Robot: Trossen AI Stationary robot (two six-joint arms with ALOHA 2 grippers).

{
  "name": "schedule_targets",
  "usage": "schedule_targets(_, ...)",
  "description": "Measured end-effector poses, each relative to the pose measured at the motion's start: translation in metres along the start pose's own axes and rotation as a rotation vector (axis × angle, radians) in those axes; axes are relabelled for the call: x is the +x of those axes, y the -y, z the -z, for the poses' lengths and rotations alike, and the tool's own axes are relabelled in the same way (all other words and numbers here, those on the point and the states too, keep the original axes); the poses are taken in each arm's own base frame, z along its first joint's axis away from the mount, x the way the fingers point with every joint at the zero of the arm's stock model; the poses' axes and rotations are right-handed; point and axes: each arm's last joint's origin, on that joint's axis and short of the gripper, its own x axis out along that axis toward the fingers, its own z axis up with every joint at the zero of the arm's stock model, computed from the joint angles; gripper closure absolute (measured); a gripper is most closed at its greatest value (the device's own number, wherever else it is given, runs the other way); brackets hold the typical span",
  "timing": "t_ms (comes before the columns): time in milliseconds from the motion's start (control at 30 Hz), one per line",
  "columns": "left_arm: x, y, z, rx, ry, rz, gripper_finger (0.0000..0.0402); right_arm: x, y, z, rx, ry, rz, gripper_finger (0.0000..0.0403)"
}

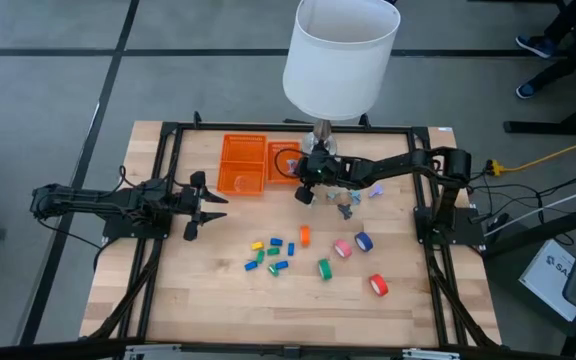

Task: Pick and place Stapler, Stapler remover, tape
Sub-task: Put the light blue staple remover into the right orange basket, then put the gray staple remover into the right orange basket

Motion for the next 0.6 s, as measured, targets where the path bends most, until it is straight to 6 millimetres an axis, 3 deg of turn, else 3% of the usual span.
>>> schedule_targets(267, 0.0000, 0.0000, 0.0000, 0.000, 0.000, 0.000, 0.0233, 0.0001, 0.0000, 0.0003, -0.020, -0.003, 0.000, 0.0355)
schedule_targets(600, 0.0000, 0.0000, 0.0000, 0.000, 0.000, 0.000, 0.0233, 0.0000, 0.0003, -0.0037, -0.022, -0.010, 0.000, 0.0350)
